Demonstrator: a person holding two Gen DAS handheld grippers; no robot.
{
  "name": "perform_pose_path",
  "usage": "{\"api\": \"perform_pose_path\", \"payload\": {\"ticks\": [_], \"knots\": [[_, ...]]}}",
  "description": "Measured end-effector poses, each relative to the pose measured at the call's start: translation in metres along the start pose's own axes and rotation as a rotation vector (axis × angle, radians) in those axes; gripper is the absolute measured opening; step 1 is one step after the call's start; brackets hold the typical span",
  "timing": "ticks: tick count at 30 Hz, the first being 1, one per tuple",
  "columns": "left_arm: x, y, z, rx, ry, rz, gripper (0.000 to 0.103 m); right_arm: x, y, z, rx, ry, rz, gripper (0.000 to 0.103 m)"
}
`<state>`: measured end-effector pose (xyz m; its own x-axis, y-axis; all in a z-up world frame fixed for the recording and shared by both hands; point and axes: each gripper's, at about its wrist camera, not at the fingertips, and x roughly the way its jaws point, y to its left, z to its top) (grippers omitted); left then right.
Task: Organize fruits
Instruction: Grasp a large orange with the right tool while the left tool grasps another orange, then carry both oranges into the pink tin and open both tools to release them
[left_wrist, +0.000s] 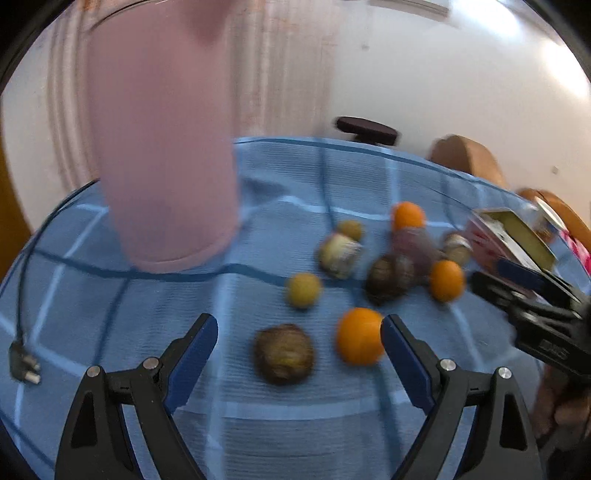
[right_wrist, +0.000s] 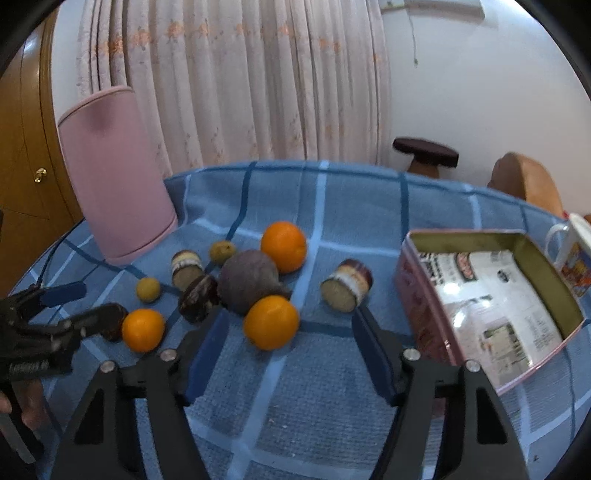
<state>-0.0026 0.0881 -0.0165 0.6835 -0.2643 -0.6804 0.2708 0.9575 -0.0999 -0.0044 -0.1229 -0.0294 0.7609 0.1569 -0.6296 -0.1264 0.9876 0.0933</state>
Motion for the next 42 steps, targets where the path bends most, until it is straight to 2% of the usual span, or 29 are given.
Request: {"api": "perform_pose_path", "payload": {"ticks": [3, 5, 9, 14, 17, 18, 19, 21, 22, 23, 26, 28, 33, 37, 42], "knots": [[0.003, -0.014, -0.002, 0.041, 0.011, -0.015, 0.091, 0.012, -0.002, 0.001, 0.020, 0.053, 0.026, 0.062], [0.006, -0.019, -0.003, 0.054, 0.023, -0.024, 0.091, 0.018, -0.002, 0.002, 0.031, 0.078, 0.041, 0.062], [0.012, -0.026, 0.000, 0.075, 0.036, -0.009, 0.091, 0.033, 0.001, 0.003, 0.034, 0.140, 0.046, 0.056], [0.019, -0.034, 0.000, 0.107, 0.034, 0.061, 0.087, 0.043, -0.001, 0.004, 0.052, 0.177, 0.065, 0.051], [0.021, -0.039, 0.001, 0.126, 0.031, 0.120, 0.075, 0.044, 0.001, 0.004, 0.037, 0.180, 0.070, 0.042], [0.021, -0.039, 0.001, 0.130, 0.026, 0.135, 0.068, 0.044, 0.003, 0.005, 0.029, 0.181, 0.063, 0.042], [0.019, -0.039, 0.001, 0.130, 0.016, 0.130, 0.062, 0.043, 0.005, 0.004, 0.020, 0.181, 0.056, 0.042], [0.017, -0.040, 0.001, 0.131, 0.005, 0.108, 0.044, 0.041, 0.007, 0.004, 0.014, 0.180, 0.053, 0.041], [0.018, -0.041, 0.001, 0.132, 0.010, 0.084, 0.034, 0.040, 0.007, 0.003, 0.019, 0.176, 0.053, 0.041], [0.019, -0.042, 0.001, 0.128, 0.020, 0.065, 0.034, 0.038, 0.005, 0.003, 0.023, 0.169, 0.054, 0.041], [0.018, -0.045, 0.000, 0.131, 0.013, 0.082, 0.034, 0.027, 0.005, 0.002, 0.017, 0.119, 0.040, 0.041], [0.015, -0.042, 0.001, 0.106, 0.000, 0.060, 0.034, 0.018, 0.006, 0.003, 0.001, 0.073, 0.013, 0.041], [-0.001, -0.032, 0.004, 0.003, -0.114, 0.025, 0.034, -0.001, 0.014, 0.006, -0.056, -0.034, -0.048, 0.041], [-0.014, -0.040, 0.005, -0.003, -0.225, 0.055, 0.034, -0.017, 0.015, 0.010, -0.074, -0.107, -0.077, 0.041], [-0.014, -0.049, 0.009, -0.044, -0.265, 0.076, 0.034, -0.028, 0.013, 0.013, -0.090, -0.157, -0.104, 0.041]]}}
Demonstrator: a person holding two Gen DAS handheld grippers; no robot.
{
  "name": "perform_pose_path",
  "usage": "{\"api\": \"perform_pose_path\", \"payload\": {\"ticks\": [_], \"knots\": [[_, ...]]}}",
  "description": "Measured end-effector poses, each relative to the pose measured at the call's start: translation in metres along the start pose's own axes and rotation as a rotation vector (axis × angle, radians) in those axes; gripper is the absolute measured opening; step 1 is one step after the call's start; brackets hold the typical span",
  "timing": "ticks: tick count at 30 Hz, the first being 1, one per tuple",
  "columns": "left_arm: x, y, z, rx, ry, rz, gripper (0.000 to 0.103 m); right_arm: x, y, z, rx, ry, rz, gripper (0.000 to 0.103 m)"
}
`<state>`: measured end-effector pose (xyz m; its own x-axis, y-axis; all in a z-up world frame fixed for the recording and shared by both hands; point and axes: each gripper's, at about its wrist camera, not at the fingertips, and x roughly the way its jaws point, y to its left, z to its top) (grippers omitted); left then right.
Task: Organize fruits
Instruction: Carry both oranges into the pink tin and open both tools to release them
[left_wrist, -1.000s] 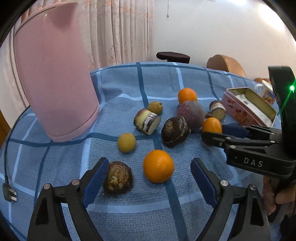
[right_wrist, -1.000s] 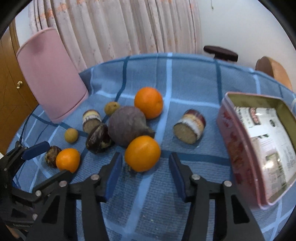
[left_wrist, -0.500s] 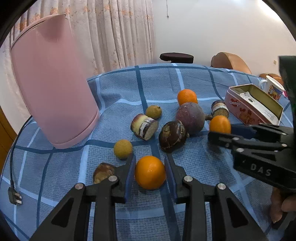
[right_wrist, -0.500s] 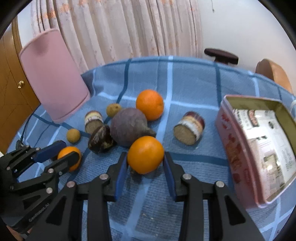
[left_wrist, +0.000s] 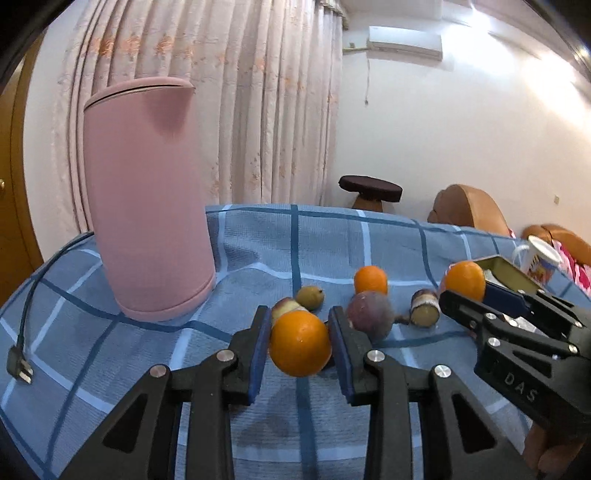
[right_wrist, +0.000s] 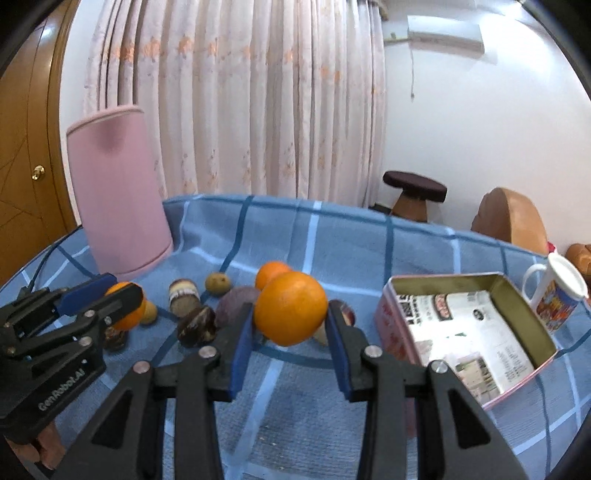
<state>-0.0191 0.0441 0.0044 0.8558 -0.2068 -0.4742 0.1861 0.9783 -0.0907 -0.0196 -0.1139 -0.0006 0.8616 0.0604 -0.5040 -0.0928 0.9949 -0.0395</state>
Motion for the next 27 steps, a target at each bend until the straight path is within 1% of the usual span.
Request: {"api": "perform_pose_path", "payload": {"ticks": [5, 8, 11, 14, 19, 27], "knots": [[0.003, -0.017, 0.001, -0.004, -0.013, 0.012, 0.034, -0.003, -0.007, 0.001, -0.005, -0.018, -0.037, 0.041], [0.007, -0.032, 0.002, 0.008, -0.018, 0.014, 0.034, -0.005, -0.019, 0.002, 0.022, -0.024, -0.044, 0.041], [0.008, -0.042, 0.001, 0.006, -0.022, 0.012, 0.034, -0.007, -0.031, 0.000, 0.022, -0.030, -0.072, 0.041], [0.012, -0.055, 0.001, 0.008, -0.015, -0.002, 0.034, -0.009, -0.047, -0.003, 0.029, -0.032, -0.098, 0.041], [0.020, -0.086, 0.002, 0.056, -0.023, -0.022, 0.034, -0.011, -0.076, -0.005, 0.056, -0.027, -0.142, 0.041], [0.032, -0.129, 0.008, 0.084, -0.028, -0.082, 0.034, -0.011, -0.123, -0.012, 0.080, -0.004, -0.223, 0.041]]}}
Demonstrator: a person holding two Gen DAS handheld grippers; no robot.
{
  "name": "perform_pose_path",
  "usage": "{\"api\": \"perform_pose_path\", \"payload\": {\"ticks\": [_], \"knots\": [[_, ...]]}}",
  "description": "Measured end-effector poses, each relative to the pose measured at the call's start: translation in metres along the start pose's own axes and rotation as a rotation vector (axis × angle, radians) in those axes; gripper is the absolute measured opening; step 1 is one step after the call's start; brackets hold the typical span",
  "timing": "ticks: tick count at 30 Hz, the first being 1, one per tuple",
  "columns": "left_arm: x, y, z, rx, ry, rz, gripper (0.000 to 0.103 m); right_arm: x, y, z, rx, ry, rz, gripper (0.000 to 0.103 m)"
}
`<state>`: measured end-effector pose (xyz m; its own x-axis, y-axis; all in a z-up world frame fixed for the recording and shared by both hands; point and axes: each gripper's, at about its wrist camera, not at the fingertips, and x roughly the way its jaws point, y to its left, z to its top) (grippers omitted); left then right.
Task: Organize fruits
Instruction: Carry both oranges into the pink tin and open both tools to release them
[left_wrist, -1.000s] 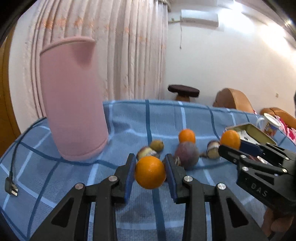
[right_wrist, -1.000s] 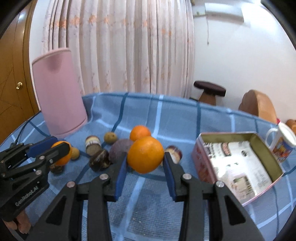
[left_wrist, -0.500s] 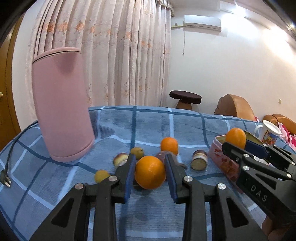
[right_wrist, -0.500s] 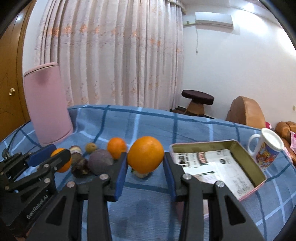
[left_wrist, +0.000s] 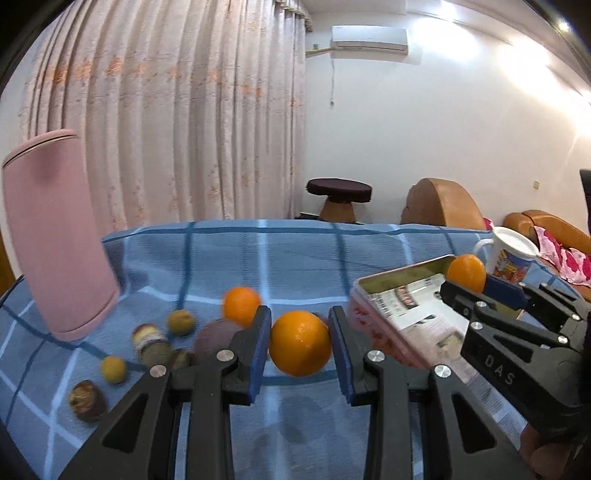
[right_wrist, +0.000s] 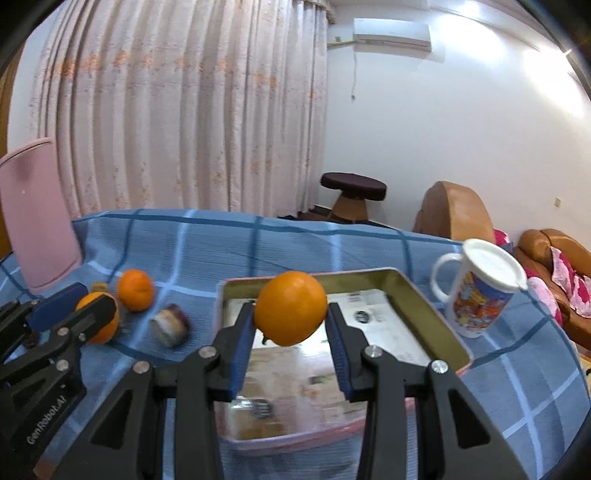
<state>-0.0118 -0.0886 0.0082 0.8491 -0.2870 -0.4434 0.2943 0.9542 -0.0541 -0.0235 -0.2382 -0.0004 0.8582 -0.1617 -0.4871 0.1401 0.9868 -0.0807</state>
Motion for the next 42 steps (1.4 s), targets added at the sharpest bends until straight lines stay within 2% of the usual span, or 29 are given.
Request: {"api": "perform_pose_path", "payload": {"ticks": [4, 11, 19, 29, 42], "knots": [[0.010, -0.025, 0.006, 0.000, 0.005, -0.045, 0.034, 0.008, -0.024, 0.000, 0.015, 0.015, -0.043, 0.041], [0.025, -0.069, 0.008, 0.060, 0.030, -0.096, 0.034, 0.019, -0.057, -0.003, 0.027, 0.053, -0.106, 0.041], [0.043, -0.098, 0.012, 0.090, 0.079, -0.127, 0.034, 0.039, -0.084, -0.007, 0.081, 0.142, -0.093, 0.041], [0.059, -0.101, 0.010, 0.094, 0.155, -0.140, 0.034, 0.053, -0.082, -0.012, 0.086, 0.199, -0.047, 0.041], [0.065, -0.093, 0.010, 0.060, 0.192, -0.137, 0.034, 0.057, -0.077, -0.013, 0.078, 0.213, -0.025, 0.045]]}}
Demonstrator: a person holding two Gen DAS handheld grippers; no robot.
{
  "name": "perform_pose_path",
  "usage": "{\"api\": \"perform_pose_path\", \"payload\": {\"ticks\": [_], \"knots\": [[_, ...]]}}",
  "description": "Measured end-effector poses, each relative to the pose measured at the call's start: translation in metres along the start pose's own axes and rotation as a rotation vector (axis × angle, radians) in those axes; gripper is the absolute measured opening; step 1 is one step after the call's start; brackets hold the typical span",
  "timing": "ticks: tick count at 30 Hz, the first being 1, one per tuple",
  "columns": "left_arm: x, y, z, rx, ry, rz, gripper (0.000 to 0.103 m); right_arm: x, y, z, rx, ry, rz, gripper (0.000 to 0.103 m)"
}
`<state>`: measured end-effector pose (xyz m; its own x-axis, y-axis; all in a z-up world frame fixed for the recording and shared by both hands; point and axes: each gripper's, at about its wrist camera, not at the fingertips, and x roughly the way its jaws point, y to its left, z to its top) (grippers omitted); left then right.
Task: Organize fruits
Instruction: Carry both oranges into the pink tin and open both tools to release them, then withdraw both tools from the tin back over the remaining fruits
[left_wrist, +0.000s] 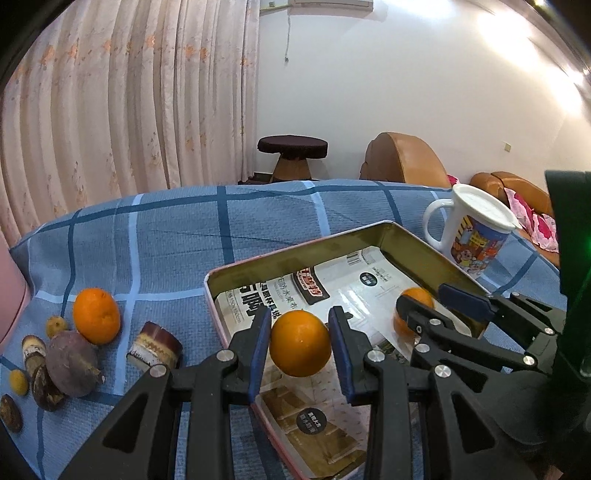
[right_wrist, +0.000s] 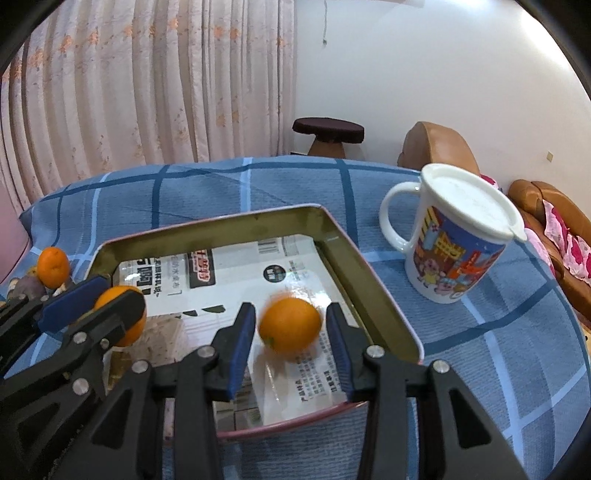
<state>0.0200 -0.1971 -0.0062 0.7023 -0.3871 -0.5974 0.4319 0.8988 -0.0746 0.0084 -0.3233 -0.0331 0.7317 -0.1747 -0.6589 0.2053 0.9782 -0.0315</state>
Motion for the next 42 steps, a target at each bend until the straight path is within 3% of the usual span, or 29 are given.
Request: {"api": "perform_pose_path", "payload": {"ticks": [6, 12, 14, 16, 17, 18, 20, 24, 30, 33, 42], "knots": [[-0.001, 0.004, 0.000, -0.020, -0.003, 0.005, 0.034, -0.003, -0.006, 0.000, 0.034, -0.016, 0.005, 0.063], [-0.013, 0.005, -0.003, -0.023, -0.058, 0.011, 0.036, -0.011, -0.009, 0.002, 0.054, -0.054, 0.007, 0.077], [-0.018, 0.005, -0.002, -0.019, -0.079, 0.019, 0.041, -0.017, -0.009, 0.003, 0.055, -0.085, -0.015, 0.082], [-0.023, 0.010, 0.000, -0.041, -0.091, 0.015, 0.066, -0.027, -0.018, 0.005, 0.096, -0.135, -0.008, 0.083], [-0.026, 0.014, 0.001, -0.065, -0.106, 0.011, 0.073, -0.032, -0.023, 0.006, 0.123, -0.157, 0.009, 0.087], [-0.031, 0.018, 0.002, -0.088, -0.125, 0.006, 0.081, -0.040, -0.031, 0.006, 0.168, -0.190, 0.042, 0.095], [-0.042, 0.027, 0.004, -0.123, -0.176, 0.005, 0.081, -0.053, -0.044, 0.005, 0.244, -0.259, 0.082, 0.103], [-0.057, 0.045, 0.009, -0.156, -0.232, 0.042, 0.082, -0.066, -0.060, 0.003, 0.326, -0.326, 0.076, 0.103], [-0.073, 0.082, 0.007, -0.166, -0.274, 0.170, 0.082, -0.069, -0.071, 0.001, 0.390, -0.352, 0.022, 0.103], [-0.075, 0.094, -0.001, -0.168, -0.273, 0.258, 0.082, -0.068, -0.067, 0.000, 0.375, -0.362, 0.003, 0.103], [-0.067, 0.096, -0.014, -0.099, -0.250, 0.357, 0.082, -0.065, -0.044, -0.004, 0.270, -0.393, -0.076, 0.103]]}}
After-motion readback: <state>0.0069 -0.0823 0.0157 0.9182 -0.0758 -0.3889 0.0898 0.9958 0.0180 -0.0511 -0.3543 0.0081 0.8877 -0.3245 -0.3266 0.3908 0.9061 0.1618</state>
